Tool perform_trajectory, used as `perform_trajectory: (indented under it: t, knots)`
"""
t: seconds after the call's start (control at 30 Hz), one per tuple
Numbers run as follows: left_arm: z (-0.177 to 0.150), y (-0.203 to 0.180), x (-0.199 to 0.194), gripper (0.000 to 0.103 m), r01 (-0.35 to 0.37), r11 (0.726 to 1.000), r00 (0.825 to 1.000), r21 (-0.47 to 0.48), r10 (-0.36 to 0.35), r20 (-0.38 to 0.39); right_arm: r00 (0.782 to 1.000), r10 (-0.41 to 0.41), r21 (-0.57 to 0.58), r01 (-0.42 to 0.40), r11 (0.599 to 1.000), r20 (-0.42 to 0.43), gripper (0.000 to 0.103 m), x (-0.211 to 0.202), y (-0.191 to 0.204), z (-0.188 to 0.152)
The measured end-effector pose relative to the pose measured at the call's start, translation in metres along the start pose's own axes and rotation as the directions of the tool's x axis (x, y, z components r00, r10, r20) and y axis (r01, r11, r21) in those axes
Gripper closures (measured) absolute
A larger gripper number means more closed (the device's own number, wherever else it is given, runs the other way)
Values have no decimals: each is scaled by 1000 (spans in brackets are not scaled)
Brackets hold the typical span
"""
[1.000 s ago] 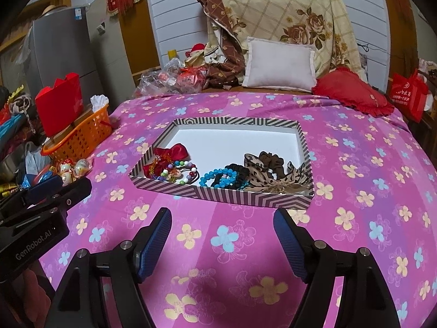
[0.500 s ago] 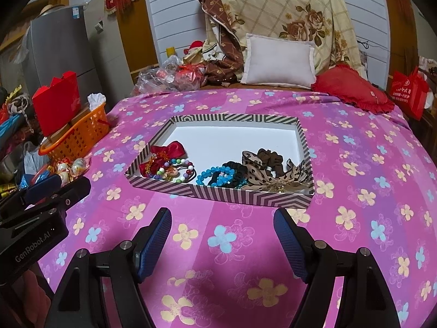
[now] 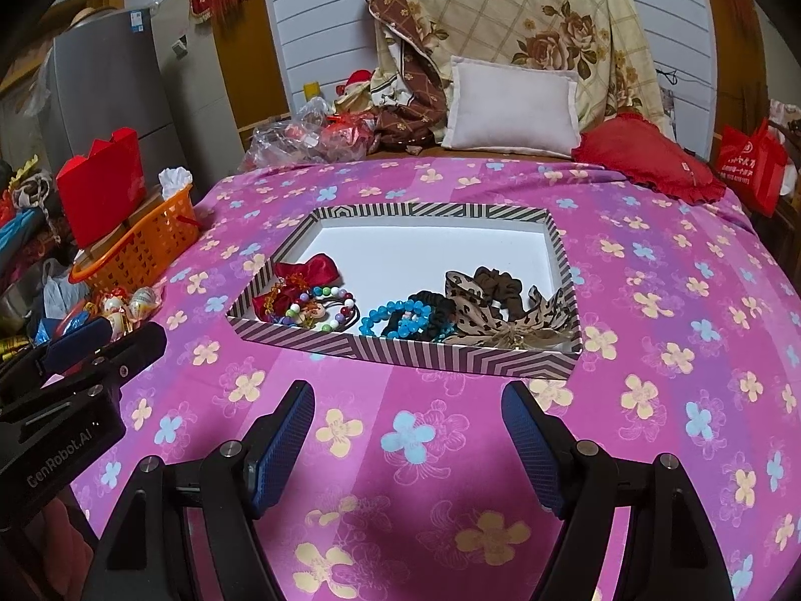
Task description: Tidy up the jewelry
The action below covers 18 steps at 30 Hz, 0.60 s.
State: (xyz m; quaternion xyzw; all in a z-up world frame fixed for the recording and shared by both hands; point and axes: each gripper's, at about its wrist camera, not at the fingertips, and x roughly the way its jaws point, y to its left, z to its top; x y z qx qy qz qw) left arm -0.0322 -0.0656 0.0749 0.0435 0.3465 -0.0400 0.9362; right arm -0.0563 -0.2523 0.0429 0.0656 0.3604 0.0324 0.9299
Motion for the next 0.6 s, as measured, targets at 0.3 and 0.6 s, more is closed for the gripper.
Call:
perform_trajectory:
  t: [0.3, 0.6]
  knots:
    - [-2, -3, 4, 43, 0, 1000, 1000, 10, 0, -1, 1000, 3, -3, -3, 1000, -5, 28, 4, 3, 0]
    - [-6, 5, 14, 43, 10, 1000, 999, -13, -11, -32, 1000, -1, 2, 1, 1000, -23, 28, 8, -5, -7]
